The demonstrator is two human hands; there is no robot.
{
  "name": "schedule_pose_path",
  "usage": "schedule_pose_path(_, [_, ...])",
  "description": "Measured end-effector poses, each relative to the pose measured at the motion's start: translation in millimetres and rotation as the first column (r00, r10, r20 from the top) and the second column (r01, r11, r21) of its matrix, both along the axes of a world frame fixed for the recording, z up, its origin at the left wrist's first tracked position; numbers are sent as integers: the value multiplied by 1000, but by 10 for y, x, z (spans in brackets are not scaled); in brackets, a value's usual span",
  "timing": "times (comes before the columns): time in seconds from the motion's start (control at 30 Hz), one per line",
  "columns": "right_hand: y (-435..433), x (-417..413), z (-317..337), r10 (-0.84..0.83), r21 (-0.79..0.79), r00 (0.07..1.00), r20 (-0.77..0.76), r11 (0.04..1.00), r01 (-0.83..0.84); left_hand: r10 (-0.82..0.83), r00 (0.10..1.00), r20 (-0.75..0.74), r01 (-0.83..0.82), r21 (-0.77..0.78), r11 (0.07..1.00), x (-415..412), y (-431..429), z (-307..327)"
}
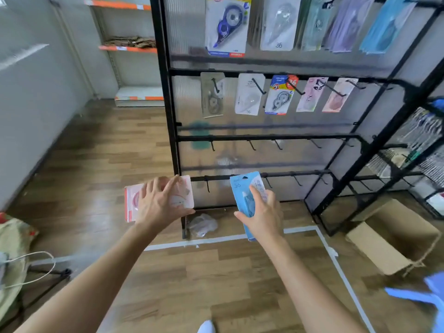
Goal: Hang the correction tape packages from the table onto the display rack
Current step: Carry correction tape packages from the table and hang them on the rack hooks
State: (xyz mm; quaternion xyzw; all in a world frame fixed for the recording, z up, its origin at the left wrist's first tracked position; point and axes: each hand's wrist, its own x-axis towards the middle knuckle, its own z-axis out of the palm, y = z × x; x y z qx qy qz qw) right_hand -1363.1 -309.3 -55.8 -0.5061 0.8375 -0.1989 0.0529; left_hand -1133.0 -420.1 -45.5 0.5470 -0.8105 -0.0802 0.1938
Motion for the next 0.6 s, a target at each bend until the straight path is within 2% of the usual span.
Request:
schedule_pose_path(0.27, [-471,-957,212,-39,-56,999,-7,998,39,-98,995,37,100,-75,992,-1041,-580,56])
schedule_pose_path(0.47, [-685,-1931,265,-33,-82,999,3,996,34,-60,998,27,62,-51,997,-1981,-787,52])
schedule_pose_path(0.6, [-799,-2677,317,-15,-110,1000,11,994,16,-72,997,-19,70,-120,990,-2717,-828,111])
